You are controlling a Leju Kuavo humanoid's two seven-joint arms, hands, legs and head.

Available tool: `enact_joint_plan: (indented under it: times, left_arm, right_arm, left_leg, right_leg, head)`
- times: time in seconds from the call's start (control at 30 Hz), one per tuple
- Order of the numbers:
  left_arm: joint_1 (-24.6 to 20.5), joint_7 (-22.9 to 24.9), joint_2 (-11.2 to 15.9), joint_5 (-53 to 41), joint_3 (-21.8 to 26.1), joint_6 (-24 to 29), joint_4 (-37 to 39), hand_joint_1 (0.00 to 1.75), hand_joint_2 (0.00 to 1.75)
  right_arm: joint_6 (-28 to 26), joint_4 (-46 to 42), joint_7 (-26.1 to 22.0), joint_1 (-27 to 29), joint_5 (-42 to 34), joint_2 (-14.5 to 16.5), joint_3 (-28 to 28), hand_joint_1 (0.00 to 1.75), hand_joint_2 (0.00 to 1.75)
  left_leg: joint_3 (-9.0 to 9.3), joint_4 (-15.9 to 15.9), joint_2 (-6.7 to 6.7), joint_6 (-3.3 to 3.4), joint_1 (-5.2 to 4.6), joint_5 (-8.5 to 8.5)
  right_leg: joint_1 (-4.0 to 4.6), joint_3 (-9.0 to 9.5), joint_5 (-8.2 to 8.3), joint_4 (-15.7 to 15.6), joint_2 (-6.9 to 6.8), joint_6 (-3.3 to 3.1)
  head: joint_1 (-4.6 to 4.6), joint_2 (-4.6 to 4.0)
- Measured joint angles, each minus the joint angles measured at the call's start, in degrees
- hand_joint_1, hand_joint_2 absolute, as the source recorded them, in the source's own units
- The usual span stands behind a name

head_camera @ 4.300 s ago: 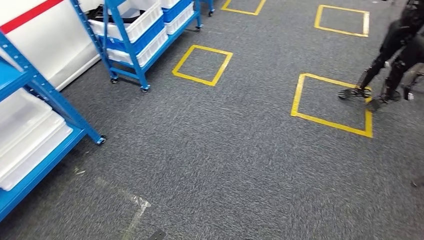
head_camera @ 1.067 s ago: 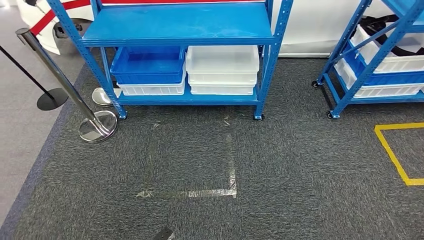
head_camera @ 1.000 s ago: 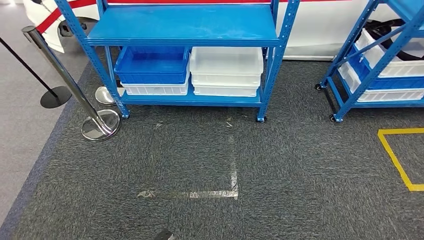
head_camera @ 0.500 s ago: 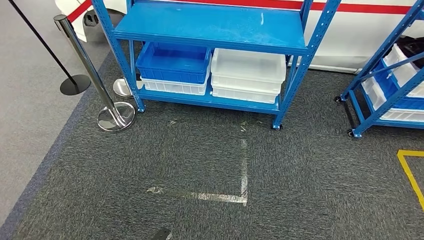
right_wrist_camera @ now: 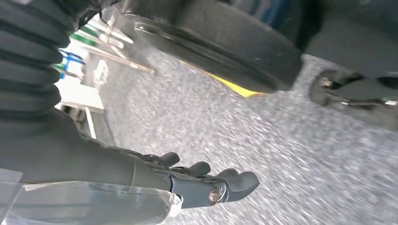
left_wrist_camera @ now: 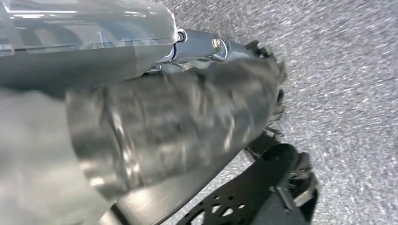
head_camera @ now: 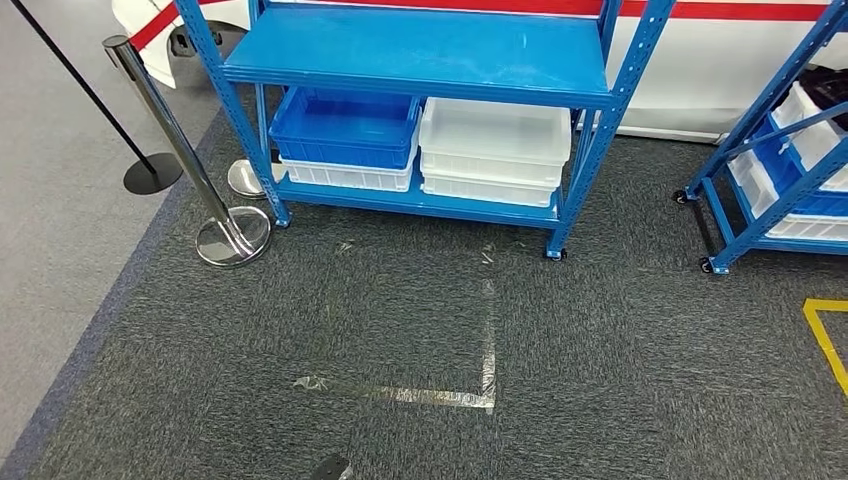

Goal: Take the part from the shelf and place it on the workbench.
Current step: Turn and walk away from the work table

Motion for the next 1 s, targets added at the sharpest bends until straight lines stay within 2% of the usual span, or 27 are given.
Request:
enact_joint_plan:
  times: [0.03,0.07,0.17,0.23,0.27,0.33,0.37,0.4,0.43,0.5,0.53,0.57,0.63,0.7,0.77,0.83,0.87,0.9,0.93,0.97,1.0]
  left_arm:
    - [0.5,0.2,0.0,-1.0,1.0,-0.4,0.0,0.0,0.0]
    - [0.9,0.4,-0.1,-1.9,1.8,-0.7,0.0,0.0,0.0]
    - [2.1,0.9,-0.2,-4.9,4.8,-1.9,0.0,0.0,0.0]
    - [2.7,1.4,-0.3,-7.0,7.1,-2.7,0.0,0.0,0.0]
    - [2.8,1.7,-0.4,-8.2,8.3,-3.2,-0.1,0.0,0.0]
    - [3.1,2.3,-0.6,-10.6,10.5,-4.1,-0.5,0.0,0.0]
    - [3.1,2.7,-0.6,-12.0,11.9,-4.6,-0.9,0.0,0.0]
    - [3.2,3.0,-0.6,-13.2,13.2,-4.9,-1.3,0.0,0.0]
    - [3.2,3.3,-0.7,-14.3,14.3,-5.3,-1.7,0.0,0.0]
    - [3.0,3.8,-0.7,-16.2,16.2,-5.8,-2.7,0.0,0.0]
    - [2.9,3.9,-0.7,-17.1,17.1,-6.2,-3.3,0.0,0.0]
    - [2.8,4.1,-0.7,-18.0,18.1,-6.5,-3.9,0.0,0.0]
    - [2.9,4.5,-0.7,-19.9,20.4,-7.2,-4.9,0.0,0.0]
    - [3.5,5.0,-0.6,-22.1,23.0,-8.0,-5.4,0.0,0.87]
    - [4.5,5.5,-0.6,-24.2,25.3,-8.8,-5.7,0.0,1.75]
    - [6.2,6.0,-0.6,-26.1,27.6,-9.5,-5.7,0.0,1.75]
    - [7.2,6.2,-0.6,-26.9,28.7,-9.7,-5.6,0.0,1.75]
    - [8.2,6.3,-0.6,-27.7,29.9,-10.0,-5.6,0.0,1.75]
    - [9.1,6.4,-0.5,-28.4,31.0,-10.2,-5.4,0.0,1.75]
    - [10.1,6.6,-0.5,-29.0,32.1,-10.4,-5.0,0.0,1.75]
    - [11.0,6.9,-0.4,-29.6,33.1,-10.7,-4.6,0.0,1.75]
  right_arm:
    - [0.4,-0.3,-0.4,0.0,0.6,0.0,-0.7,0.0,1.75]
    - [0.8,-0.7,-0.7,-0.1,1.0,0.0,-1.3,0.0,1.75]
    - [2.0,-2.1,-1.7,0.3,2.5,0.0,-3.3,0.0,1.75]
    - [2.6,-2.6,-2.5,0.8,3.7,0.0,-4.9,0.0,1.75]
    - [2.9,-2.8,-2.8,1.3,4.3,0.0,-5.7,0.0,1.75]
    - [3.5,-3.1,-3.6,2.5,5.4,0.0,-7.8,0.0,1.75]
    - [3.8,-3.1,-4.1,3.3,6.1,0.0,-9.1,0.0,1.75]
    - [4.1,-3.2,-4.5,4.0,6.7,0.0,-10.2,0.0,1.75]
    - [4.3,-3.1,-4.9,4.6,7.2,0.0,-11.4,0.0,1.75]
    - [4.7,-3.1,-5.5,5.9,8.1,0.0,-13.3,0.0,1.75]
    - [4.9,-3.0,-5.8,6.6,8.6,0.0,-14.2,0.0,1.75]
    - [5.1,-3.0,-6.1,7.2,9.0,0.0,-15.1,0.0,1.75]
    - [5.6,-2.9,-6.9,8.1,10.0,0.0,-17.1,0.0,1.75]
    - [6.2,-3.0,-7.7,8.7,11.1,0.0,-19.2,0.0,1.75]
    - [6.8,-3.4,-8.3,8.8,12.3,0.1,-21.2,0.0,1.75]
    - [7.2,-4.4,-8.8,8.6,13.4,0.1,-23.1,0.0,1.75]
    - [7.3,-5.0,-9.0,8.5,13.9,0.1,-24.0,0.0,1.75]
    - [7.5,-5.7,-9.2,8.2,14.3,0.1,-24.9,0.0,1.75]
    - [7.7,-6.4,-9.4,7.9,14.7,0.1,-25.7,0.0,1.75]
    - [7.8,-7.3,-9.6,7.4,15.1,0.0,-26.4,0.0,1.75]
    - [8.0,-8.2,-9.8,6.8,15.4,0.0,-27.2,0.0,1.75]
  left_leg:
    - [1.46,-3.1,0.04,0.12,-0.02,0.86]
    - [2.15,-4.6,0.01,0.35,-0.12,0.99]
    - [2.35,-5.5,-0.28,1.5,-0.42,0.83]
    - [2.73,-6.0,-0.25,2.19,-0.38,0.98]
    - [2.92,-6.2,-0.15,2.49,-0.39,0.98]
    - [3.06,-6.2,0.02,2.95,-0.64,0.82]
    - [3.12,-6.1,0.09,3.16,-0.8,0.72]
    - [3.2,-6.1,0.1,3.29,-0.94,0.63]
    - [3.32,-6.0,0.07,3.39,-1.05,0.5]
    - [3.61,-5.8,-0.12,3.41,-1.15,0.17]
    - [3.67,-5.6,-0.24,3.29,-1.26,-0.02]
    - [3.67,-5.5,-0.33,3.11,-1.33,-0.15]
    - [3.59,-5.6,-0.36,2.58,-1.39,-0.22]
    - [3.57,-5.5,-0.33,1.92,-1.37,-0.49]
    - [2.33,-2.5,-0.3,1.21,-1.3,-2.53]
    - [-1.06,4.5,-0.26,0.6,-0.95,-5.93]
    - [-2.86,7.9,-0.23,0.36,-0.78,-7.03]
    - [-4.02,9.8,-0.19,0.17,-0.63,-7.2]
    - [-4.17,9.6,-0.15,0.04,-0.48,-6.26]
    - [-3.13,7.1,-0.1,-0.07,-0.3,-4.33]
    - [-1.34,3.2,-0.06,-0.14,-0.11,-2.14]
  right_leg:
    - [0.11,0.03,-0.21,0.2,0.03,0.29]
    - [0.15,-0.04,-0.3,0.2,0.0,0.63]
    - [0.21,-0.27,-0.48,0.3,-0.14,1.54]
    - [0.15,-0.8,-1.63,1.8,-0.05,1.9]
    - [0.16,-2.0,-3.11,4.3,0.03,1.99]
    - [0.26,-5.59,-6.36,11.6,0.14,2.08]
    - [0.31,-7.34,-7.38,15.0,0.18,2.08]
    - [0.33,-8.04,-7.18,16.1,0.22,2.0]
    - [0.35,-7.72,-5.95,15.2,0.24,1.86]
    - [0.42,-4.48,-2.01,8.1,0.28,1.38]
    - [0.58,-2.88,-0.67,4.6,0.3,1.13]
    - [0.69,-1.83,0.02,2.1,0.31,0.9]
    - [0.96,-1.5,-0.01,0.9,0.42,0.53]
    - [0.75,-1.12,0.25,0.4,0.46,0.01]
    - [0.41,-0.52,0.49,-0.2,0.23,-0.45]
    - [0.35,-0.35,0.45,-0.3,-0.11,-0.69]
    - [0.35,-0.35,0.38,-0.3,-0.26,-0.77]
    - [0.34,-0.33,0.29,-0.2,-0.4,-0.8]
    - [0.3,-0.29,0.19,-0.2,-0.5,-0.79]
    - [0.25,-0.2,0.06,-0.1,-0.51,-0.74]
    - [0.21,-0.08,-0.11,0.0,-0.41,-0.62]
  head:
    - [-0.02,0.0]
    - [0.01,0.0]
    - [0.08,0.0]
    - [0.22,0.0]
    - [0.36,0.0]
    - [0.59,0.0]
    - [0.66,0.0]
    - [0.66,0.0]
    - [0.66,0.0]
    - [0.66,0.0]
    - [0.66,0.0]
    - [0.64,0.0]
    - [0.62,0.0]
    - [0.59,0.0]
    - [0.41,0.0]
    - [0.27,0.0]
    - [0.25,0.0]
    - [0.27,0.0]
    - [0.28,0.0]
    - [0.28,0.0]
    - [0.29,0.0]
